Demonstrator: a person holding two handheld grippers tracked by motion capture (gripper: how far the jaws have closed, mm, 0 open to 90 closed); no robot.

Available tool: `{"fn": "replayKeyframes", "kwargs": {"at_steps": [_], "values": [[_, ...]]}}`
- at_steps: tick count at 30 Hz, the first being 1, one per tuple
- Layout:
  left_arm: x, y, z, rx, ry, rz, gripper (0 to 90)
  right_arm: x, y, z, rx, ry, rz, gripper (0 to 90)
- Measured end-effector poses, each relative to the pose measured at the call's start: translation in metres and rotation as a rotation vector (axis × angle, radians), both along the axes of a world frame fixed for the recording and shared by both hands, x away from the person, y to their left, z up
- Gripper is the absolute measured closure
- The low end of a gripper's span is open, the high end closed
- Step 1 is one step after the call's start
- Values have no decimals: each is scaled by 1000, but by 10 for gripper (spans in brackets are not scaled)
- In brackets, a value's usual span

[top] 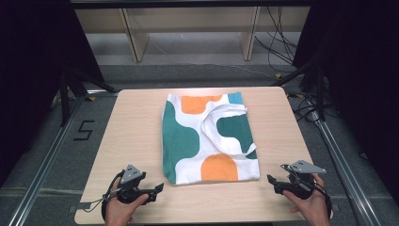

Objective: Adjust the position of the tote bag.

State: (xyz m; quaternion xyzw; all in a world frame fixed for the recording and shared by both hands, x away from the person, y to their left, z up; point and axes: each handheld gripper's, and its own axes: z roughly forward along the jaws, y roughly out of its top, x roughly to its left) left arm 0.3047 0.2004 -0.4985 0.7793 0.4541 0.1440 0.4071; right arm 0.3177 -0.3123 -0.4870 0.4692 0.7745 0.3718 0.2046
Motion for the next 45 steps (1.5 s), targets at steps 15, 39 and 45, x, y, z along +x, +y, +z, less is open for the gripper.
{"fn": "replayKeyframes", "kwargs": {"at_steps": [15,39,45], "values": [[-1,-9,2,-21,-27,8,164,2,1,-1,0,-13,29,239],[12,-40,2,32,-47,-83,297,38,49,-14,73,120,135,278],[23,-41,-3,42,-32,-81,406,51,48,-15,135,148,111,376]]}}
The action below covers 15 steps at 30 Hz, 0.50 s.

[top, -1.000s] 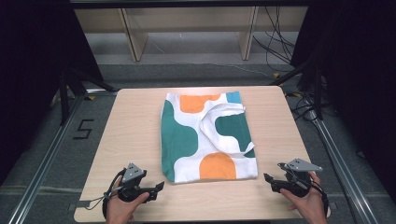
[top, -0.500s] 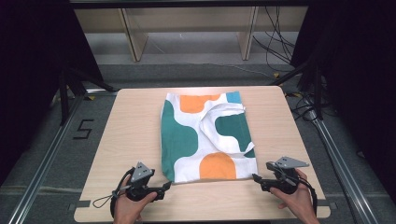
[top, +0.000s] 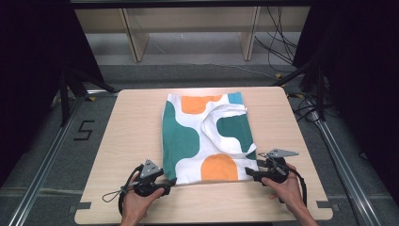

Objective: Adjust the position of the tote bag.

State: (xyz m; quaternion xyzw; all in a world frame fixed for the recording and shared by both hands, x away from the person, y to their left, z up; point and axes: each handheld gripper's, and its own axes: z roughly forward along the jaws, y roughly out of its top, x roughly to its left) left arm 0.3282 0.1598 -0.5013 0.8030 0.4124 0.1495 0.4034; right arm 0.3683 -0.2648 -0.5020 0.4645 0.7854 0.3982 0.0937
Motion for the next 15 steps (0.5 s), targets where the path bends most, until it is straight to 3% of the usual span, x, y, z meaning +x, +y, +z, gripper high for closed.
{"fn": "replayKeyframes", "kwargs": {"at_steps": [2,4,6,7,13,15], "values": [[4,1,-1,-6,7,16,462,4,-4,-1,5,-9,-9,426],[6,2,-3,-34,15,35,541,7,-8,-3,54,22,-26,459],[7,4,-2,-14,-3,16,626,9,-11,-4,70,26,-23,481],[8,4,-2,-10,-14,18,654,11,-15,-6,101,39,-28,520],[10,1,-4,1,-43,14,721,11,-16,-5,118,36,-31,584],[11,4,-3,20,-32,-6,730,10,-16,-5,119,39,-37,590]]}}
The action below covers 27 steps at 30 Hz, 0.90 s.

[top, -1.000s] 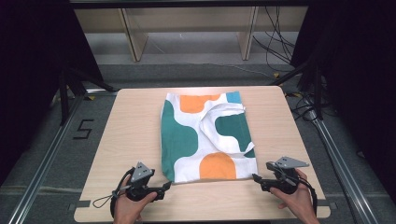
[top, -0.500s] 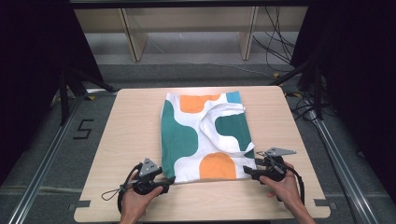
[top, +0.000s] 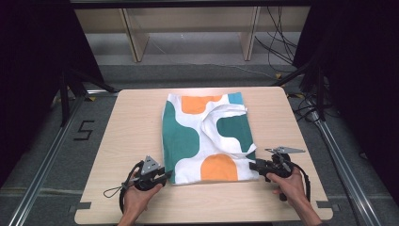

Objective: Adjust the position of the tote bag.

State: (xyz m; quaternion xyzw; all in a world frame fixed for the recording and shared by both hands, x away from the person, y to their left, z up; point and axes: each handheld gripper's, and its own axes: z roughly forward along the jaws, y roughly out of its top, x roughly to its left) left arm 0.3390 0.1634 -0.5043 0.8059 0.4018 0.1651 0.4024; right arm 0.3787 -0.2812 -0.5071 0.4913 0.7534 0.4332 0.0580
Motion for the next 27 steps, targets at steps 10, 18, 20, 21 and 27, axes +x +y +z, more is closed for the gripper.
{"fn": "replayKeyframes", "kwargs": {"at_steps": [10,18,20,21,27], "values": [[2,1,-1,-6,-3,-11,742,4,-1,2,-28,-1,-64,367],[5,1,0,-17,6,-17,744,12,2,-3,16,46,-21,397],[5,2,0,-11,5,-20,744,11,3,-2,34,47,-17,429],[5,2,0,-9,5,-21,744,10,4,-2,35,36,-20,455],[7,6,0,1,-1,-15,756,5,0,8,75,-18,-4,616]]}}
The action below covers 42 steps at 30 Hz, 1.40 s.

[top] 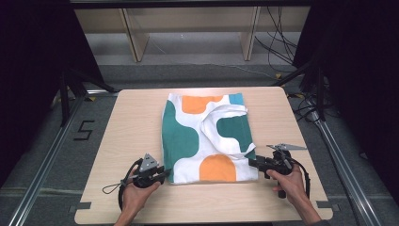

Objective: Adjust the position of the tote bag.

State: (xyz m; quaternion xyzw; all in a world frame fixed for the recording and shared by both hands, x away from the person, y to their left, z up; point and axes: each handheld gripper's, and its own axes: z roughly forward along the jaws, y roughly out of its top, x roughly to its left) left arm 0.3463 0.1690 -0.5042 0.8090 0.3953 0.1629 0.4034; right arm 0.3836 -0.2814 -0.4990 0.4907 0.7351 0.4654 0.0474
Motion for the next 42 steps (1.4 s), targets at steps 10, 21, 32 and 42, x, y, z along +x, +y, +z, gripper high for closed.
{"fn": "replayKeyframes", "kwargs": {"at_steps": [10,21,32,42], "values": [[20,7,0,35,-25,26,810,-21,19,6,78,-9,128,873],[79,20,3,82,-15,96,834,-55,68,5,8,-57,319,884],[101,51,9,-151,17,300,548,-79,123,2,-43,-67,425,734],[23,55,25,-149,62,242,327,-63,70,32,-109,-173,294,520]]}}
